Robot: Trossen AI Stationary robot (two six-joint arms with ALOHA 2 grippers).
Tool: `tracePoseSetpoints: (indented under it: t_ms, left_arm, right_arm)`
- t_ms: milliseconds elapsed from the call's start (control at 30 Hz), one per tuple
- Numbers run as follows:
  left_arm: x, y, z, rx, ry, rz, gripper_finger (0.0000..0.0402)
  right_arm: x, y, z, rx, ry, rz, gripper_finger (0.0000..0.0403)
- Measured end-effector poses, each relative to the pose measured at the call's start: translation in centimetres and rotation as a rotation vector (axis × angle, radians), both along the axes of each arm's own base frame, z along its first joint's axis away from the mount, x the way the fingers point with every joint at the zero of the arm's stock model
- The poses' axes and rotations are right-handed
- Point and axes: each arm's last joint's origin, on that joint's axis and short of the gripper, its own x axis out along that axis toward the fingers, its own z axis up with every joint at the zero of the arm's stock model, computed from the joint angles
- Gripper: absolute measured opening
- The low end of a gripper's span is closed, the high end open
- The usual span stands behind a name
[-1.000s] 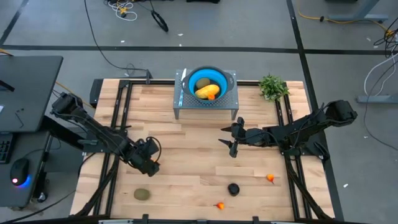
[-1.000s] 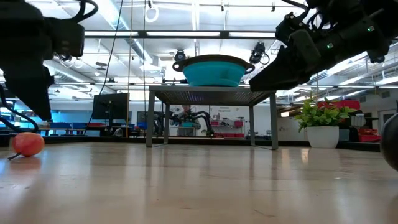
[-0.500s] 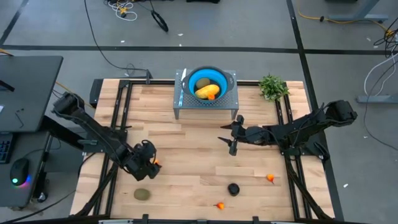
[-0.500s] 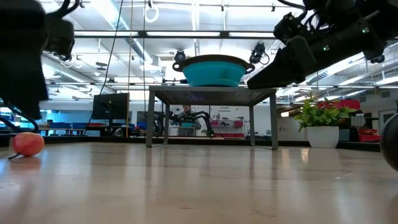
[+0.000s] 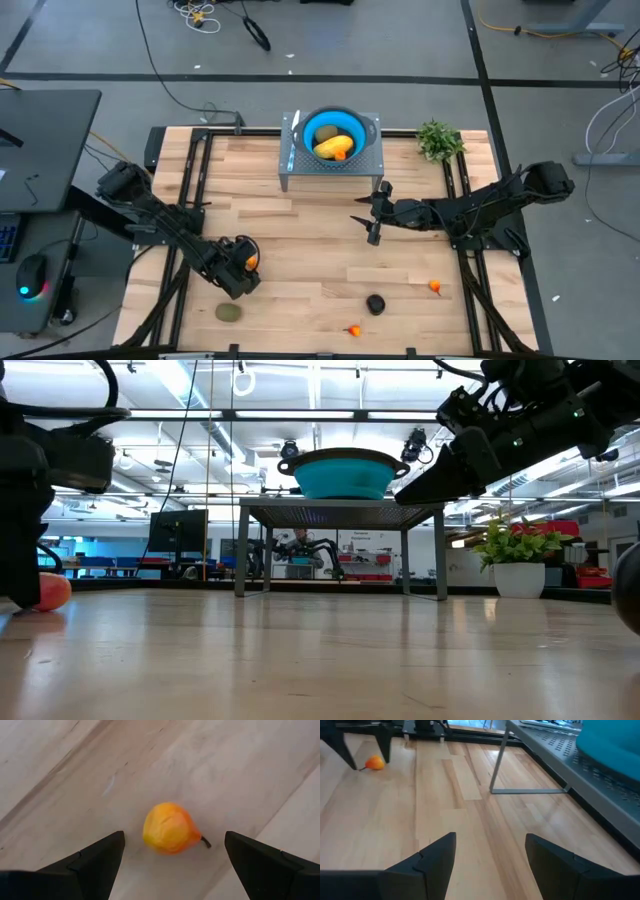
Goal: Pick & Place Fruit
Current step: Put the orange pear into the blue strainer bowl
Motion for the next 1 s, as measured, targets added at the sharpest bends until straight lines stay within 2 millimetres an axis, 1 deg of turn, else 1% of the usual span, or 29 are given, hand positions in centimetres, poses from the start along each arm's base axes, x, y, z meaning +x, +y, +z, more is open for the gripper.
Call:
tracePoseSetpoints:
  t_ms: [133,200,267,500,600,800,1000]
  left_arm:
    - [0.03,0.08,0.0,0.002,0.001,0.004,0.0355]
    - [0.07,0.15,0.0,0.004,0.003,0.003,0.0348]
    - [0.15,0.3,0.0,0.007,0.005,0.007,0.0333]
    - [0.46,0.79,-0.03,0.021,0.019,-0.008,0.026]
    - [0.5,0.82,-0.03,0.019,0.021,-0.013,0.0235]
    - [0.48,0.79,-0.04,0.014,0.032,-0.032,0.0201]
    - [0.51,0.78,-0.03,0.016,0.028,-0.031,0.0181]
  right_arm:
    - [-0.01,0.0,-0.01,0.016,-0.003,-0.006,0.025]
    - [-0.03,0.0,-0.08,0.025,0.001,-0.01,0.025]
    - [-0.05,0.0,-0.13,0.032,0.004,-0.013,0.025]
    - [-0.08,0.0,-0.19,0.047,0.006,-0.019,0.025]
    - [-0.08,0.0,-0.19,0.047,0.006,-0.019,0.025]
    - [-0.09,0.0,-0.2,0.047,0.007,-0.019,0.025]
    - [-0.14,0.0,-0.32,0.046,0.021,-0.02,0.025]
